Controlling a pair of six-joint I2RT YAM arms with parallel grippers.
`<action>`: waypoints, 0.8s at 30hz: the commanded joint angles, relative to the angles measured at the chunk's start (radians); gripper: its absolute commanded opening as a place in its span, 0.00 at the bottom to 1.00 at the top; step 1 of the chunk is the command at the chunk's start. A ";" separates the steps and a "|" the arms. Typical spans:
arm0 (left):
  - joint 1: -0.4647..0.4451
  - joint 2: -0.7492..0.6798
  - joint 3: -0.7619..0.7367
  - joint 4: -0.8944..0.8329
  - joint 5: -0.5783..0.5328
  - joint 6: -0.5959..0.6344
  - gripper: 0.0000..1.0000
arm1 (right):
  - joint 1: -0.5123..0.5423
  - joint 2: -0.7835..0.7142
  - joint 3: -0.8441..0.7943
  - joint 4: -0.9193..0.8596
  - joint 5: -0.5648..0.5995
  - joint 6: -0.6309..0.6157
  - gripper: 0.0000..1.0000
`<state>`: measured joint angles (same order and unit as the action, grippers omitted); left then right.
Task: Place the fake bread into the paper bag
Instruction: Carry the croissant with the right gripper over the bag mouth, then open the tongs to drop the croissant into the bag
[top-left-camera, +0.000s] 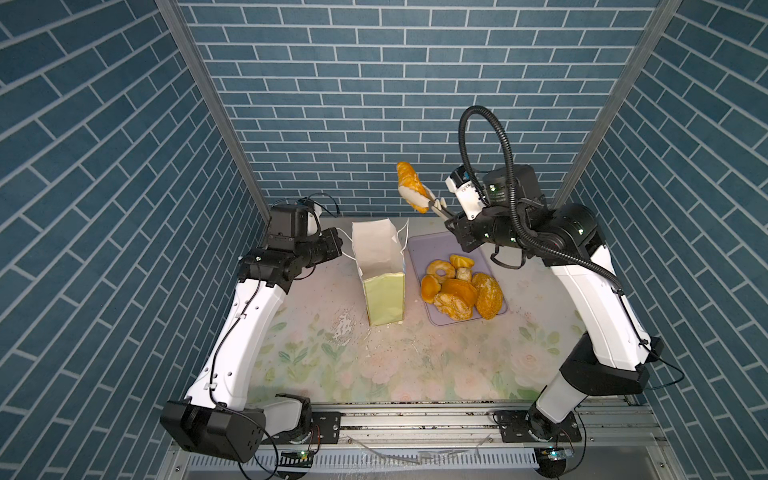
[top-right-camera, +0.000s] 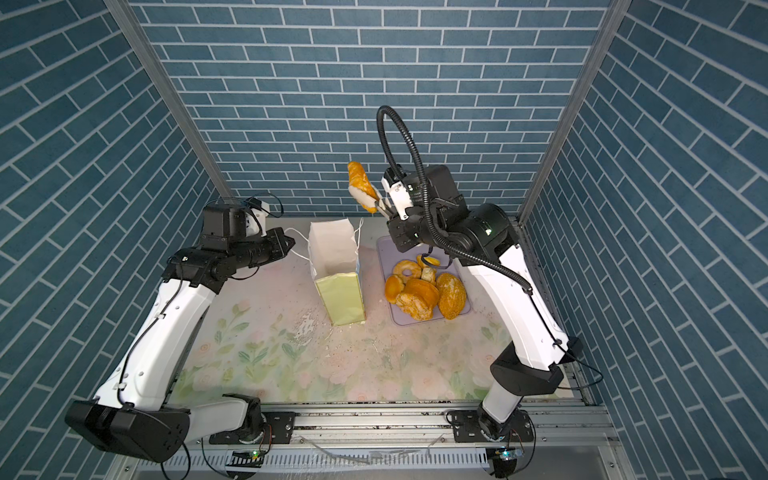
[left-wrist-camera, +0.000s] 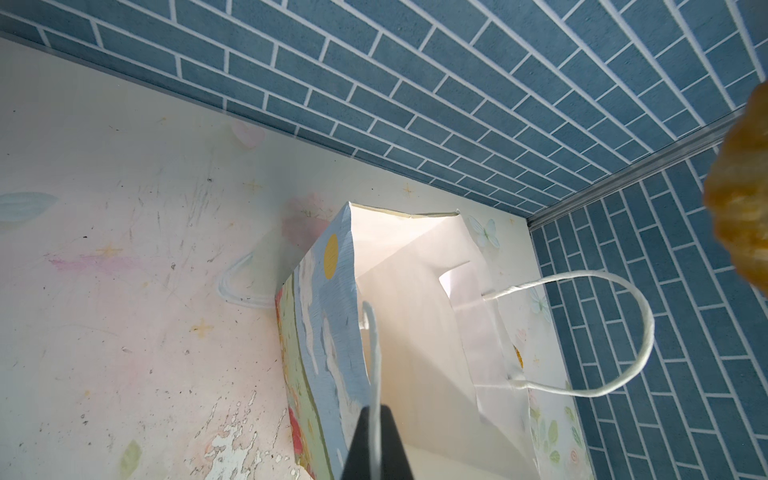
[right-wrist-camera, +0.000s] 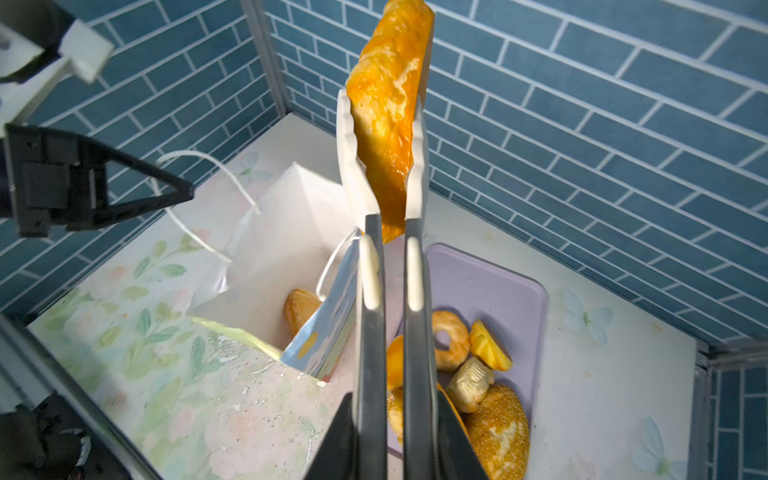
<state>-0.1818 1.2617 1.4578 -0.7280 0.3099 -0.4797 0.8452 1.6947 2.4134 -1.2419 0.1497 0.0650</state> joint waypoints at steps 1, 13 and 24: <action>-0.004 -0.027 -0.008 0.002 -0.001 -0.001 0.00 | 0.052 0.042 0.009 0.044 -0.005 -0.072 0.22; -0.015 -0.022 -0.008 0.004 -0.012 -0.009 0.00 | 0.117 0.116 -0.061 0.050 -0.033 -0.031 0.22; -0.018 -0.026 -0.022 0.012 -0.011 -0.012 0.00 | 0.117 0.157 -0.130 0.062 -0.012 -0.026 0.32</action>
<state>-0.1947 1.2480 1.4532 -0.7277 0.3058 -0.4866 0.9577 1.8503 2.2875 -1.2282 0.1272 0.0288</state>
